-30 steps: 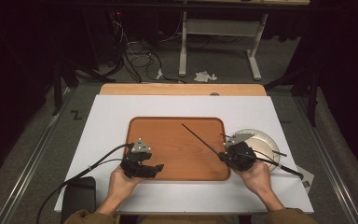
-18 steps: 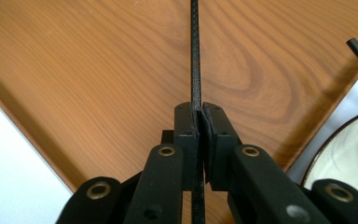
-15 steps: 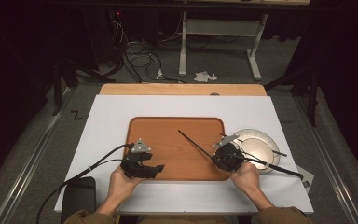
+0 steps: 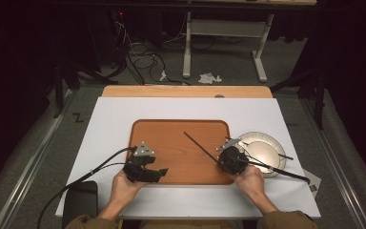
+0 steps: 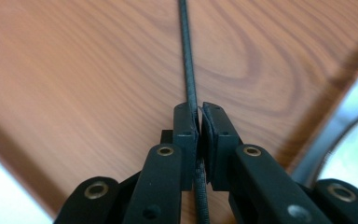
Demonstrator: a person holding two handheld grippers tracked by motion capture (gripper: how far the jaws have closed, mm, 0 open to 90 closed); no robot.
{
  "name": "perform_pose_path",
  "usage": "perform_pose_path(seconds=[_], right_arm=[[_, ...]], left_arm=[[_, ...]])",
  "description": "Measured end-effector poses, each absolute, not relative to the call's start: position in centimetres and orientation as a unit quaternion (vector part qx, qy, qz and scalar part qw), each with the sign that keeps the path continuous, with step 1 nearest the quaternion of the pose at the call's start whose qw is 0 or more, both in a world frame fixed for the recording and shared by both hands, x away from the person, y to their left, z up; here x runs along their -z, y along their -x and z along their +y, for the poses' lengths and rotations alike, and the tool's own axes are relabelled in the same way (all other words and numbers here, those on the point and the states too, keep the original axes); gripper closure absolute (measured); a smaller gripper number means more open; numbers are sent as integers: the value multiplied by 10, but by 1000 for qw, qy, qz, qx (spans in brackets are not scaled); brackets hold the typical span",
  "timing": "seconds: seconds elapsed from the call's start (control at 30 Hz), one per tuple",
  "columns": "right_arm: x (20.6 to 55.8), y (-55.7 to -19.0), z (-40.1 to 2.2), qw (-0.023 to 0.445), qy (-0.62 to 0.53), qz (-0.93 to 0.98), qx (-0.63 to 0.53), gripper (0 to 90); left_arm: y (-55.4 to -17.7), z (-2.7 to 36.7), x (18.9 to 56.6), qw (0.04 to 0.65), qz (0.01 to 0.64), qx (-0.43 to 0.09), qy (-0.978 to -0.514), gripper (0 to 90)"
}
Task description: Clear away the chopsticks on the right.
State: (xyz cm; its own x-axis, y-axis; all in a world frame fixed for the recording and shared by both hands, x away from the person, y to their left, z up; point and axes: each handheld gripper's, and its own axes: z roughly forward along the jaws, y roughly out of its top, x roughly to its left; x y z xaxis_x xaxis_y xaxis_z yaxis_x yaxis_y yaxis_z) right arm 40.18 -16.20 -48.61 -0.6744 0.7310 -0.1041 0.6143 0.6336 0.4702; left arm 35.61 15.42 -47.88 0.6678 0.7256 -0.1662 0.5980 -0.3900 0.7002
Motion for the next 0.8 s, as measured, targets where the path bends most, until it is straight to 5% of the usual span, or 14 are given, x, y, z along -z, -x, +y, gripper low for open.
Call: perform_pose_path(seconds=[0.8], right_arm=[[453, -391, -180, 158, -351, 884, -266, 694]], left_arm=[[-354, 154, 480, 366, 400, -82, -836, 316]])
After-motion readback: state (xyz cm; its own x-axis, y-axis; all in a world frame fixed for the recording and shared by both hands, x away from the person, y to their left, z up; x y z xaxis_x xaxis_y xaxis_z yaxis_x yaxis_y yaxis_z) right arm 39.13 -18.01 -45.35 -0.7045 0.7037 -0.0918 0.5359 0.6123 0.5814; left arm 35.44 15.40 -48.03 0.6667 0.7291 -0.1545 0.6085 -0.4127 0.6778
